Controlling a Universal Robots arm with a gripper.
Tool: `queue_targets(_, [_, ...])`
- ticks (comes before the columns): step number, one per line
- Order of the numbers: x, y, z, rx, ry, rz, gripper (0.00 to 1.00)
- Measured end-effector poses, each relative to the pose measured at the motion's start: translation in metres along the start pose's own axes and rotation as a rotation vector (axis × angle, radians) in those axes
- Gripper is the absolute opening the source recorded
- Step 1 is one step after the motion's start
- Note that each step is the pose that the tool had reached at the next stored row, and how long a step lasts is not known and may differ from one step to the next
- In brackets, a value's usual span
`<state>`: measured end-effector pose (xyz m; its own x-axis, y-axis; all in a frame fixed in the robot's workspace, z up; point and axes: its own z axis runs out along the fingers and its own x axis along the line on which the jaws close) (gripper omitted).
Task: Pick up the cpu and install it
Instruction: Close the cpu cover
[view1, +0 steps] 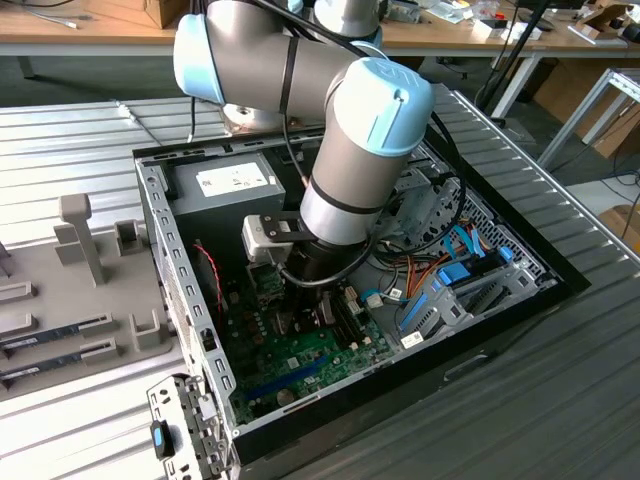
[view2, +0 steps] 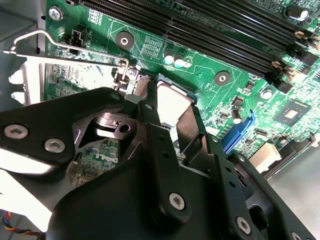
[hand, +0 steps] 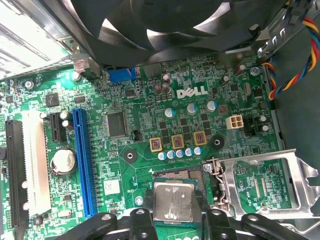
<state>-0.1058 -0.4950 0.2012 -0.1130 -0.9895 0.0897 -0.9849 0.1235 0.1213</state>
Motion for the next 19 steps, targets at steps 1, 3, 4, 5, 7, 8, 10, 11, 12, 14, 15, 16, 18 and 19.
queue_targets(1, [0.0000, 0.0000, 0.0000, 0.0000, 0.0001, 0.000, 0.40])
queue_targets(3, [0.0000, 0.0000, 0.0000, 0.0000, 0.0000, 0.000, 0.40])
queue_targets(4, [0.0000, 0.0000, 0.0001, 0.0000, 0.0000, 0.000, 0.40])
queue_targets(5, [0.0000, 0.0000, 0.0001, 0.0000, 0.0001, 0.000, 0.40])
queue_targets(7, [0.0000, 0.0000, 0.0001, -0.0001, 0.0000, 0.000, 0.40])
queue_targets(8, [0.0000, 0.0000, 0.0001, 0.0000, 0.0000, 0.000, 0.40])
queue_targets(10, [0.0000, 0.0000, 0.0000, 0.0000, -0.0004, 0.000, 0.40])
queue_targets(11, [0.0000, 0.0001, -0.0003, -0.0001, -0.0031, 0.000, 0.40])
queue_targets(12, [0.0000, 0.0002, -0.0009, -0.0005, -0.0085, -0.001, 0.40])
queue_targets(14, [0.0002, 0.0003, -0.0022, -0.0025, -0.0221, -0.003, 0.40])
queue_targets(15, [0.0002, 0.0004, -0.0025, -0.0031, -0.0283, -0.004, 0.40])
queue_targets(16, [0.0002, 0.0005, -0.0028, -0.0036, -0.0320, -0.004, 0.40])
queue_targets(18, [0.0003, 0.0005, -0.0035, -0.0044, -0.0381, -0.005, 0.40])
queue_targets(19, [0.0003, 0.0006, -0.0036, -0.0047, -0.0429, -0.007, 0.40])
